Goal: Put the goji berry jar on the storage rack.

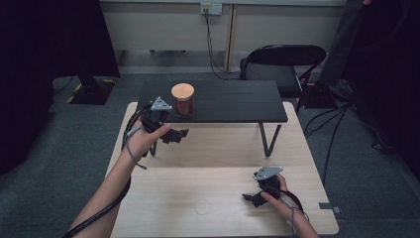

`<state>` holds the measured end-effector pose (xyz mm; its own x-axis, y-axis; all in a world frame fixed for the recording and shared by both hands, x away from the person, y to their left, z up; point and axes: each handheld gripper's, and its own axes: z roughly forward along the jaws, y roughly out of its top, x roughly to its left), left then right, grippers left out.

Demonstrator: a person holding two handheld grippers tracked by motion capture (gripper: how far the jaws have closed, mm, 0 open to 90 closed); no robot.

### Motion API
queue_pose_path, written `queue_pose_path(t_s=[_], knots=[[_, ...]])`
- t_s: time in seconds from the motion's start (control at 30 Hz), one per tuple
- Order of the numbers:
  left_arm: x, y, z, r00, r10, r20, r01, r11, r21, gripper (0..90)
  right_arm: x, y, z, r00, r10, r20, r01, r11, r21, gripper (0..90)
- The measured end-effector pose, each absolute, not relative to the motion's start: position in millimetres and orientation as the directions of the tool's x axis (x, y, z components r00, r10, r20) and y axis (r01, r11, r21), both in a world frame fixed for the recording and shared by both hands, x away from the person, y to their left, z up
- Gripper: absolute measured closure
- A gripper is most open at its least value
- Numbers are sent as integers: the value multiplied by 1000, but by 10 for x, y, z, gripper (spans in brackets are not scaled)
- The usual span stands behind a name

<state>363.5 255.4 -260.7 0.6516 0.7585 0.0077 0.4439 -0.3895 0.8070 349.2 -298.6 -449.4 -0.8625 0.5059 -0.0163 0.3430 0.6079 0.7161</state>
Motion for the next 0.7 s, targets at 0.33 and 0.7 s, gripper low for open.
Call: queue_pose_path(t_s=[0.33,0.7], knots=[[3443,2689,-2856,676,737,-10,455,-407,792,9,3492,-2986,-4494,-862,506,-16,344,608,716,0],[3349,2776,-3161,692,719,-60,466,-382,798,8,3492,-2986,-4494,-862,506,-16,344,608,716,0]])
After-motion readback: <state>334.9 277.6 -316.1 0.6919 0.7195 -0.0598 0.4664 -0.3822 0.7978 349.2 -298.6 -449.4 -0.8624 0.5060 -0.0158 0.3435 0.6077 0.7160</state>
